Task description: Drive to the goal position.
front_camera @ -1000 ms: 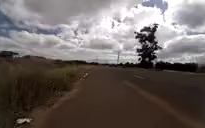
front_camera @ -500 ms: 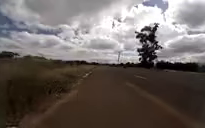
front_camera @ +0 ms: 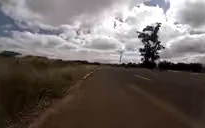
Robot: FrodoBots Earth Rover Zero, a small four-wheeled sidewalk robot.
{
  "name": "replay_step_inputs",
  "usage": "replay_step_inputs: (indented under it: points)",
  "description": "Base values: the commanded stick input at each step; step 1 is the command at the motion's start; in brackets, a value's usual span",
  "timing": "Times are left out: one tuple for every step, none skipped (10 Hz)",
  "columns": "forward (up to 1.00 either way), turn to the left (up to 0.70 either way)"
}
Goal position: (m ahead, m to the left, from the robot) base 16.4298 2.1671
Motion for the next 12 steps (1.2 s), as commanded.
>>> replay_step_inputs:
  points:
    - [0.81, -0.18]
    - [0.81, -0.21]
    - [0.81, -0.22]
    - [0.81, -0.23]
    - [0.81, -0.13]
    - [0.81, 0.0]
    - [0.81, 0.0]
    - [0.77, 0.0]
    - [0.74, 0.0]
    - [0.73, 0.0]
    - [0.71, 0.0]
    - [0.7, 0.0]
